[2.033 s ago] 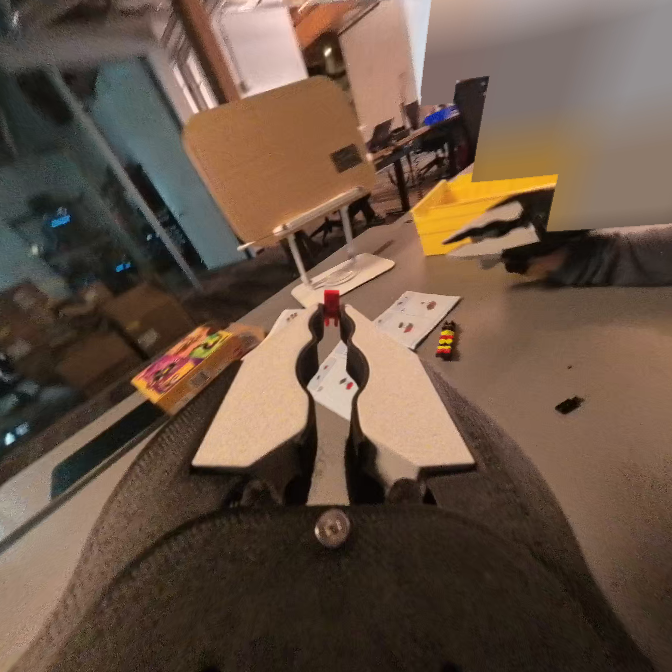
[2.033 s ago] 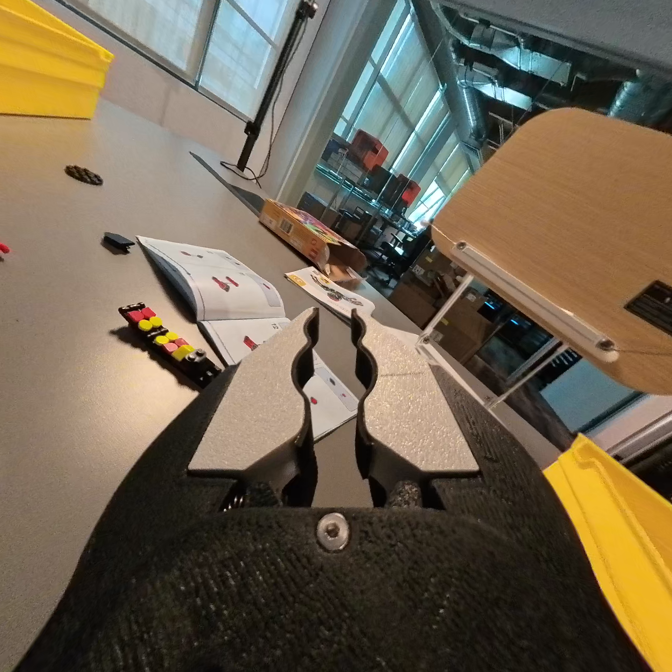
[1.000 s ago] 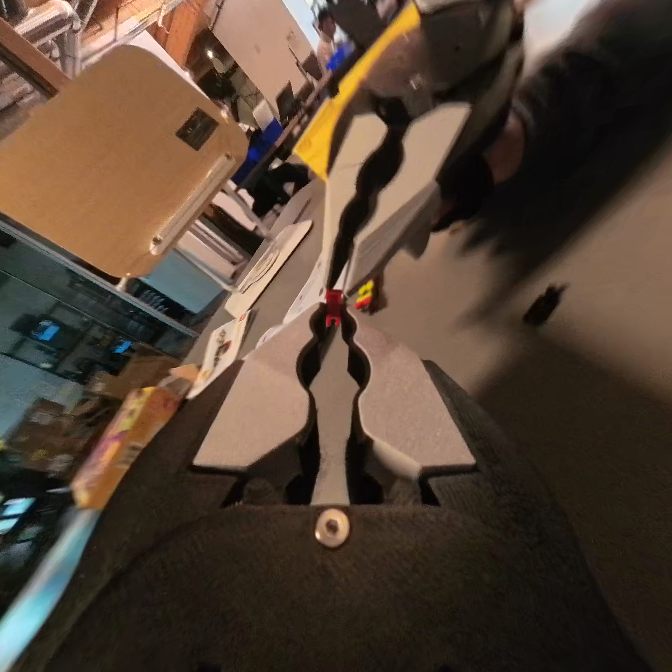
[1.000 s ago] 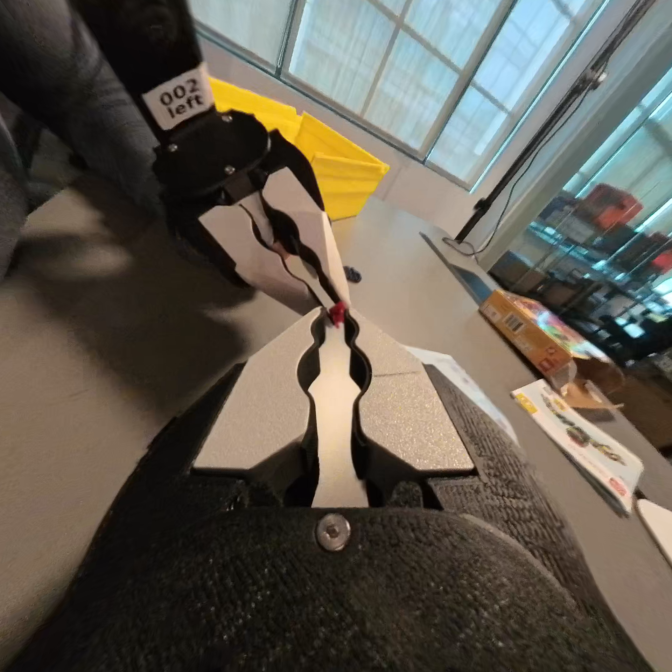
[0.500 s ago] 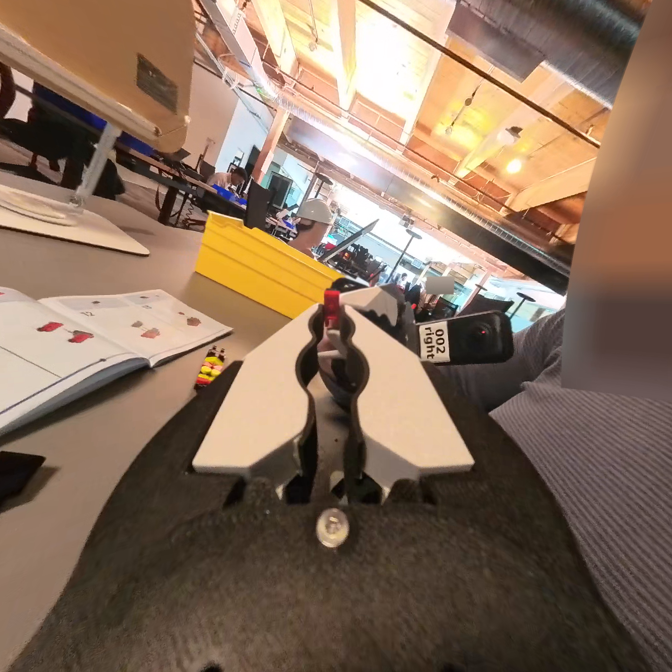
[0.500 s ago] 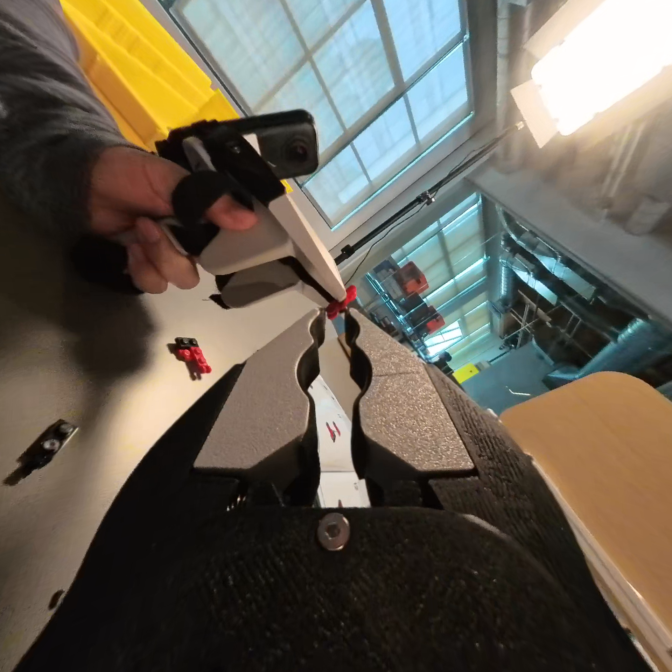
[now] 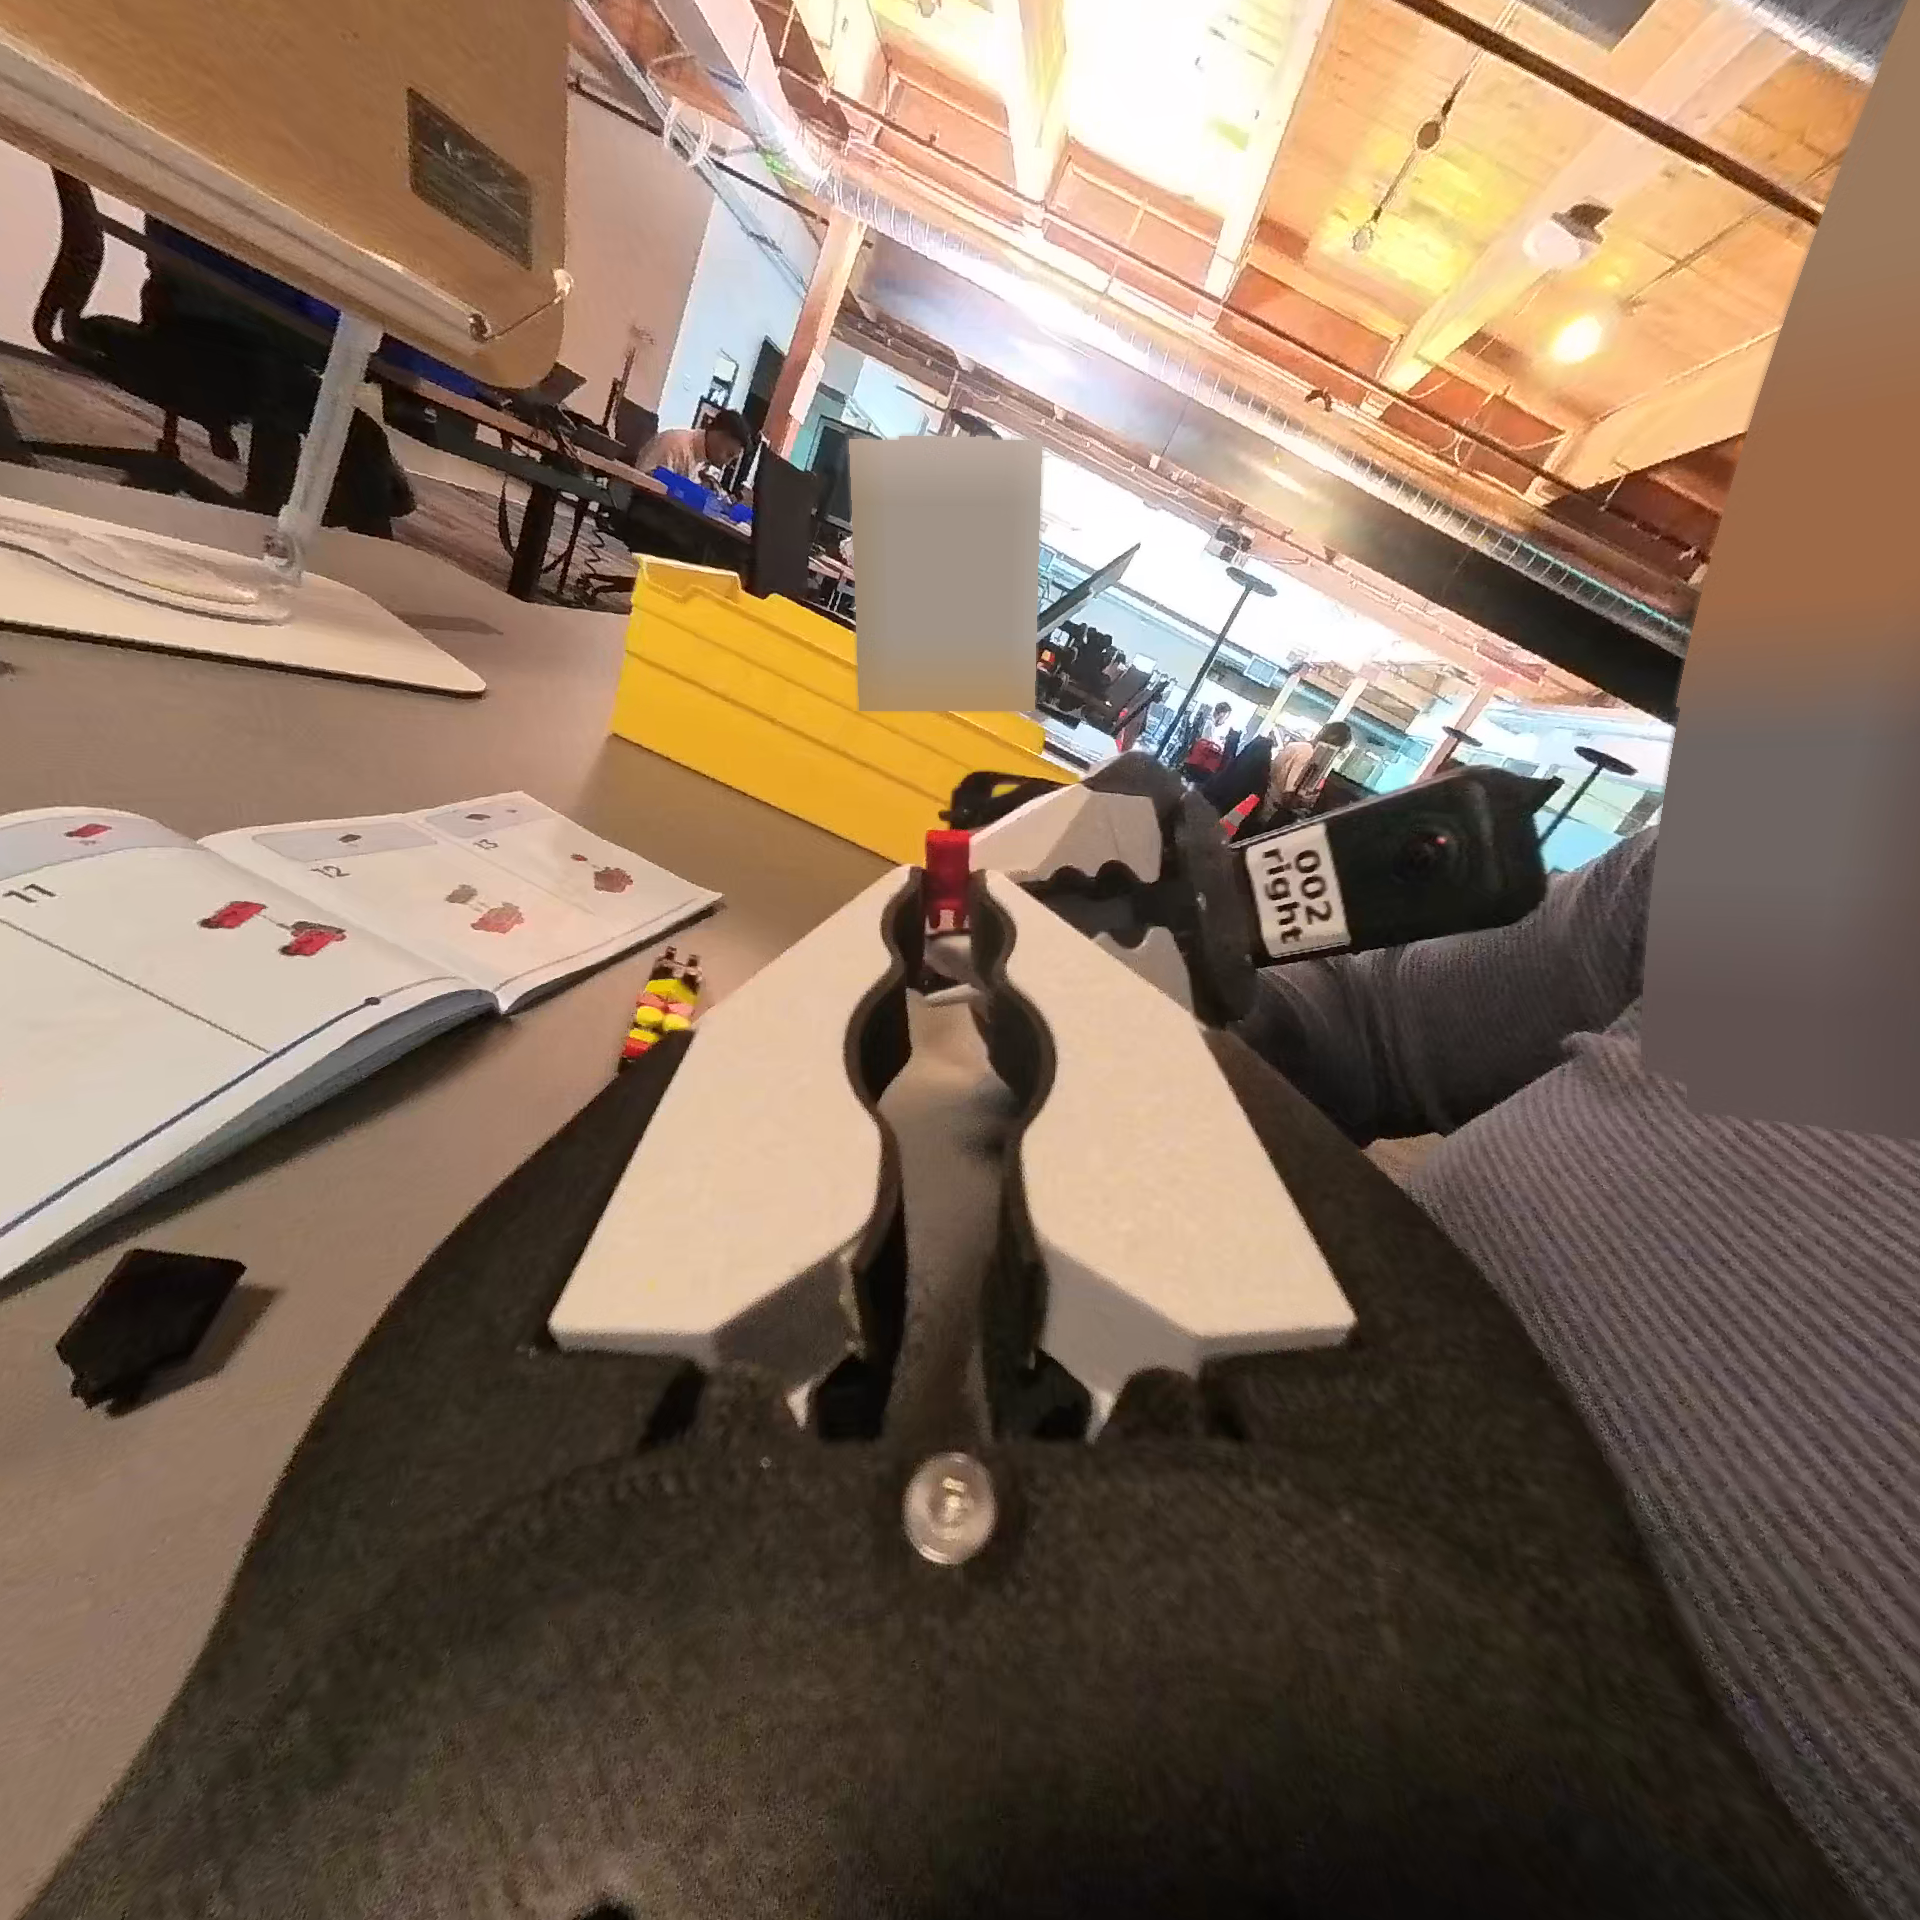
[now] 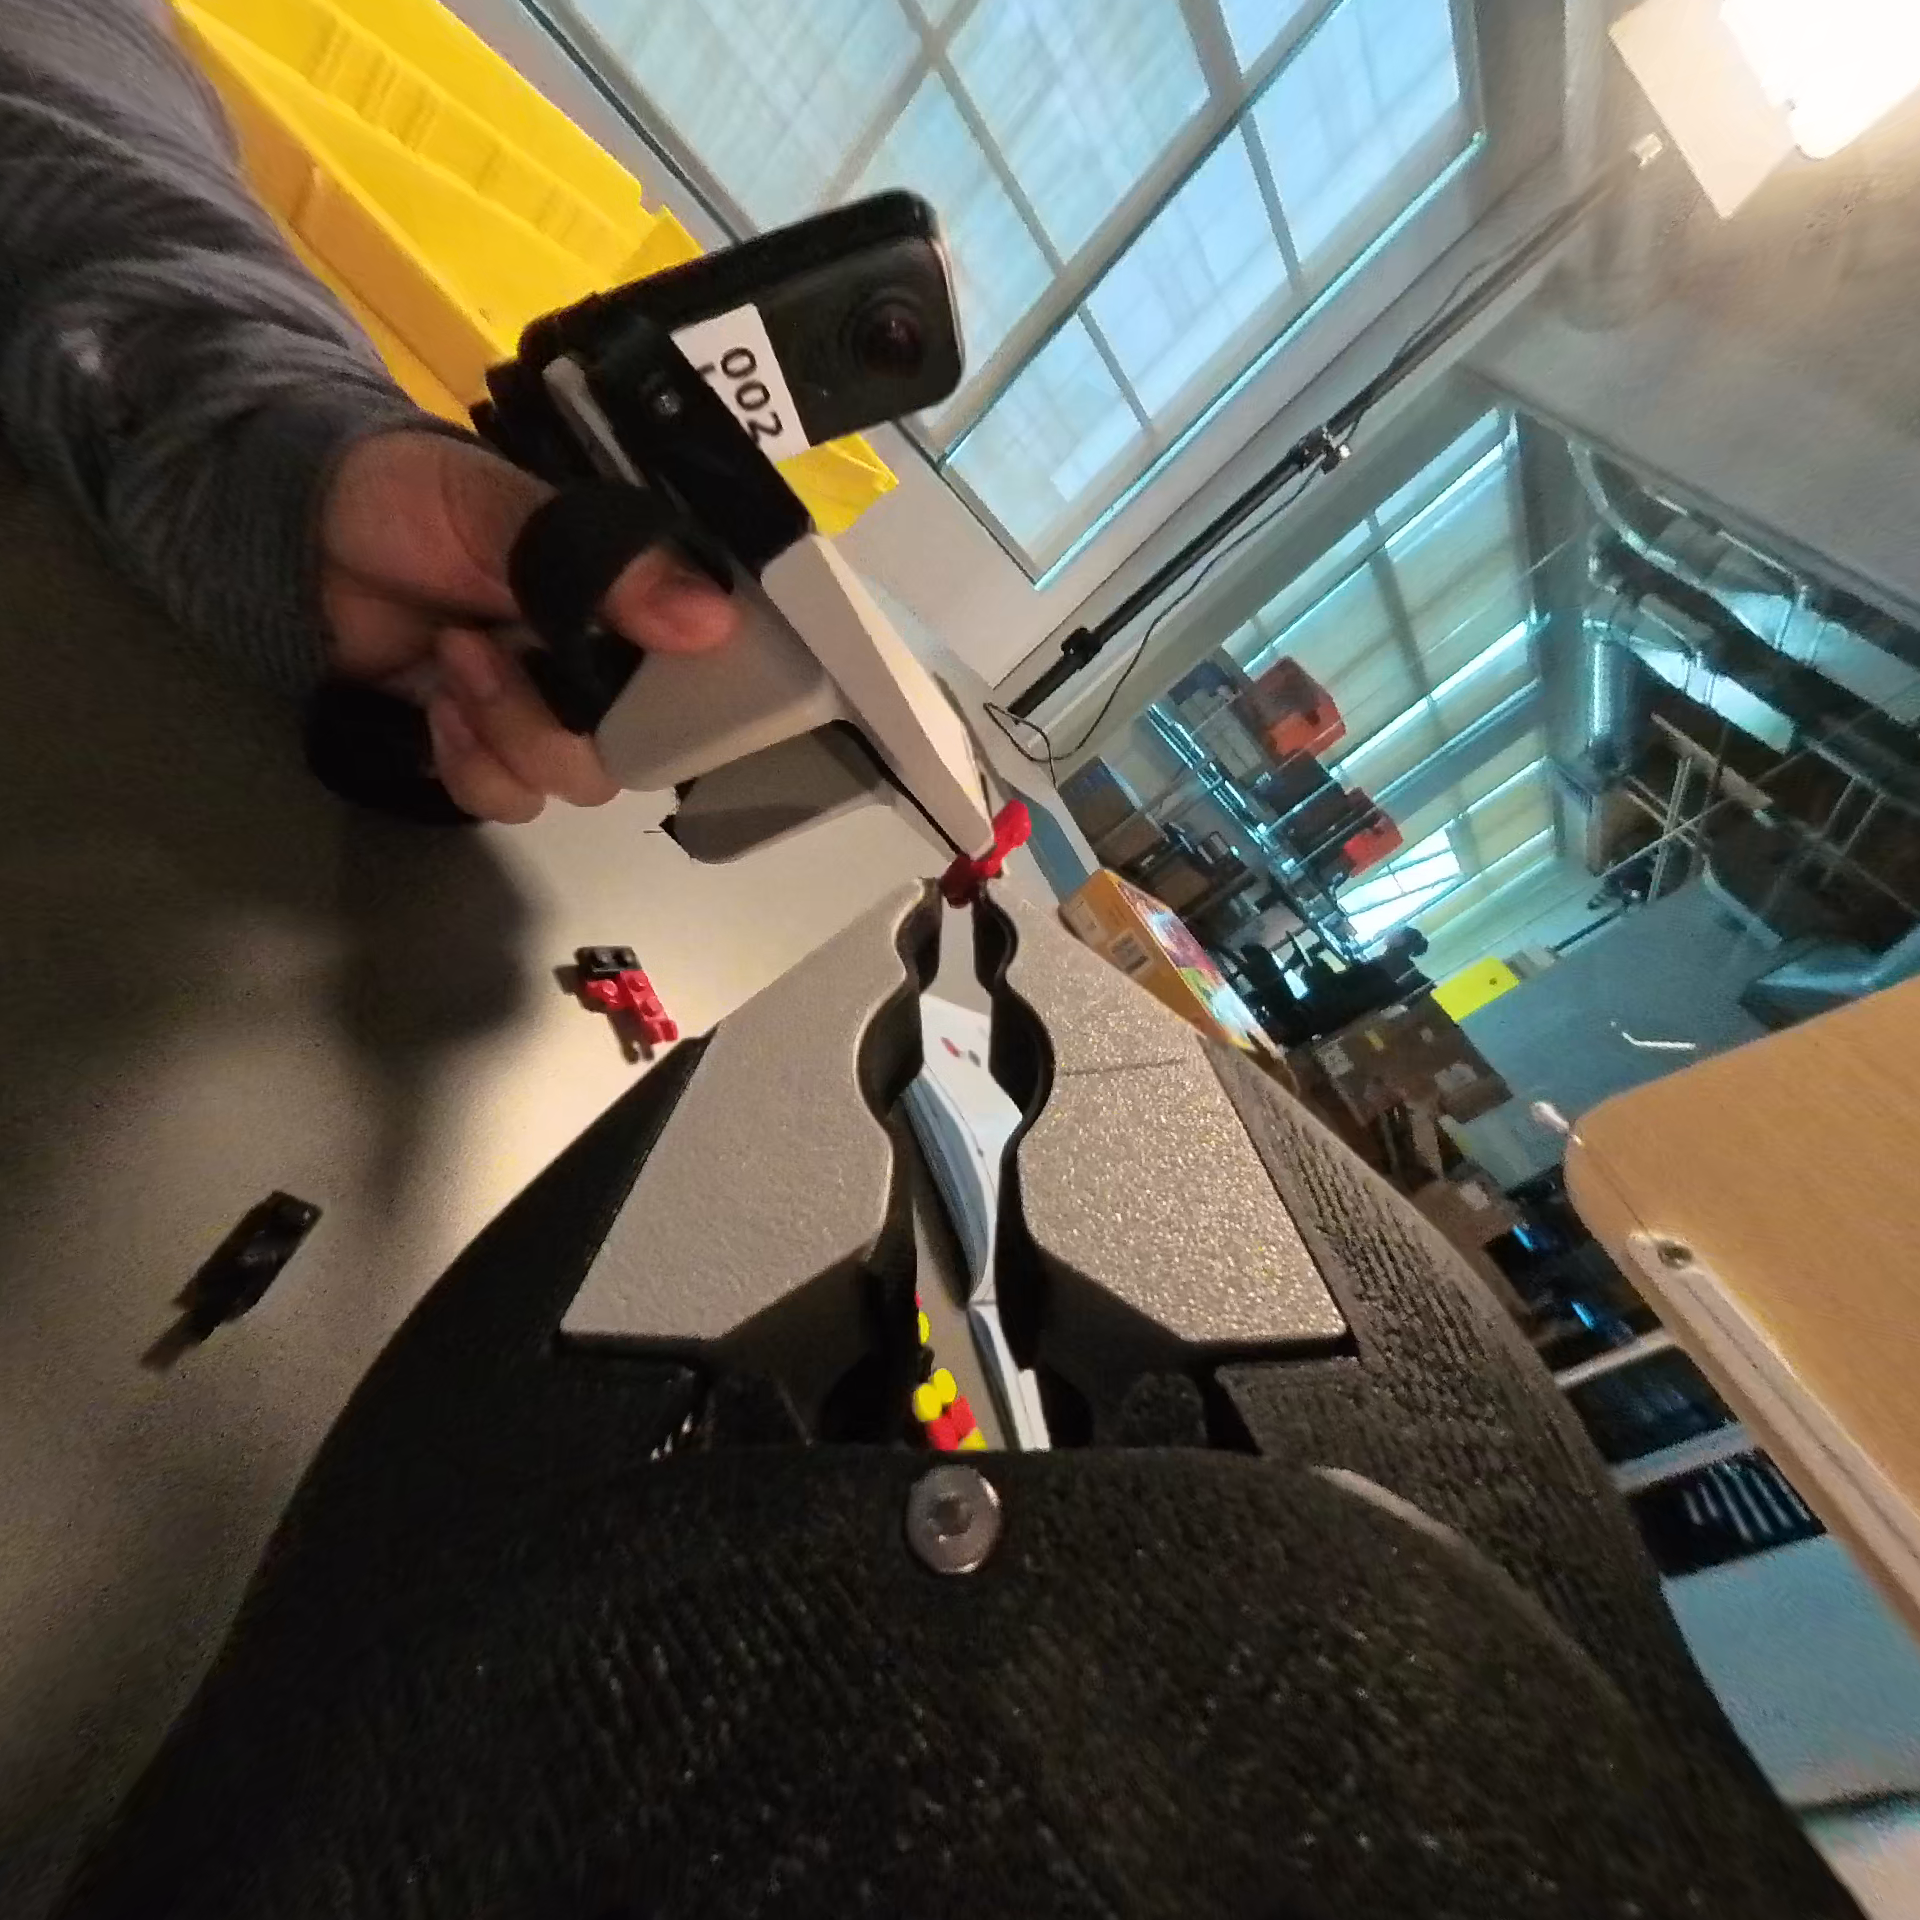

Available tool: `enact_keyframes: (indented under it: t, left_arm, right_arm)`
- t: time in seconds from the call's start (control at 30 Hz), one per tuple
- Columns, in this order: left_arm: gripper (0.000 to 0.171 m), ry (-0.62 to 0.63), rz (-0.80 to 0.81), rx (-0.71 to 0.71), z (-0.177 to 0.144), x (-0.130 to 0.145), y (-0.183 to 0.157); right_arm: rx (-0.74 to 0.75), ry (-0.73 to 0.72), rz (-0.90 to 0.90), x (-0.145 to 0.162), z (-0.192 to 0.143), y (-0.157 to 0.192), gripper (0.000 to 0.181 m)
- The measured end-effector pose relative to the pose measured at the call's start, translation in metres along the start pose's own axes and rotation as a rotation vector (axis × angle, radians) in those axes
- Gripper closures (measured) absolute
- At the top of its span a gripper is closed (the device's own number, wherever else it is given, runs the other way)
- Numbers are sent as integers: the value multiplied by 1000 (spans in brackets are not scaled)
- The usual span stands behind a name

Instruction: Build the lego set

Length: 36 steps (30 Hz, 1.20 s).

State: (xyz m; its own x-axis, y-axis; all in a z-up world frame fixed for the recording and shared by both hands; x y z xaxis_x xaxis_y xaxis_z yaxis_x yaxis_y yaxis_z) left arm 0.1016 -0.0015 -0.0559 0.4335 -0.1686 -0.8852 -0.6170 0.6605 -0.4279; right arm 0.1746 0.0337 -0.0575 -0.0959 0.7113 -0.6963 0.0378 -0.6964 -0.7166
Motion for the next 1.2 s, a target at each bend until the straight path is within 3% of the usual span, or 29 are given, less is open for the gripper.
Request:
enact_keyframes:
  t: [0.2, 0.37, 0.47, 0.57, 0.6, 0.67, 0.73, 0.83, 0.9, 1.1, 1.2]
  left_arm:
    - [165, 71, 43, 0, -5, 2, 3]
    - [165, 92, 134, -22, -5, 3, -1]
    - [166, 113, 129, -32, -5, 4, 1]
    - [166, 168, 89, -30, -3, 9, 3]
    - [165, 186, 78, -24, -2, 11, 4]
    - [165, 213, 66, -27, -2, 13, 5]
    - [165, 301, 63, -28, -4, 17, 8]
    - [127, 545, 150, -114, -20, 28, 24]
    - [119, 673, 230, -163, -33, 32, 34]
    - [124, 832, 222, -132, -50, 44, 40]
    - [130, 845, 248, -120, -52, 47, 41]
  right_arm:
    - [53, 13, 30, 3, -4, -10, 181]
    - [-3, 13, 43, 11, -6, -10, 179]
    - [-30, 24, -27, 11, -5, -3, 152]
    - [-17, 21, -146, 7, -6, 2, 164]
    - [-17, 32, -180, 7, -6, 4, 176]
    - [-28, 59, -224, 9, -7, 5, 179]
    - [-50, 83, -242, 13, -8, 8, 179]
    - [-111, 107, -255, 18, -7, 14, 179]
    - [-187, 127, -215, 23, -5, 21, 179]
    - [-266, 172, -239, 29, 0, 35, 179]
    - [-275, 179, -292, 29, 1, 40, 179]
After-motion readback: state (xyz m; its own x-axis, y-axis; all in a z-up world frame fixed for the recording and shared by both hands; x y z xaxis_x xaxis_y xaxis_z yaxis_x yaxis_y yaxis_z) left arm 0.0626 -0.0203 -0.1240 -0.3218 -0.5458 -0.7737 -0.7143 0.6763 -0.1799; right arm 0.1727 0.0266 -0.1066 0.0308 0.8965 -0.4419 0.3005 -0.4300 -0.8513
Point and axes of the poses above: each gripper's, where its closed fingertips meet, z out along the fingers, x out of its underside, y = z × x across the jaws, the point moved 5 cm from there along -z, back along the fingers, and after that the axes turned 2 degrees about -y, right-handed, at the moved point
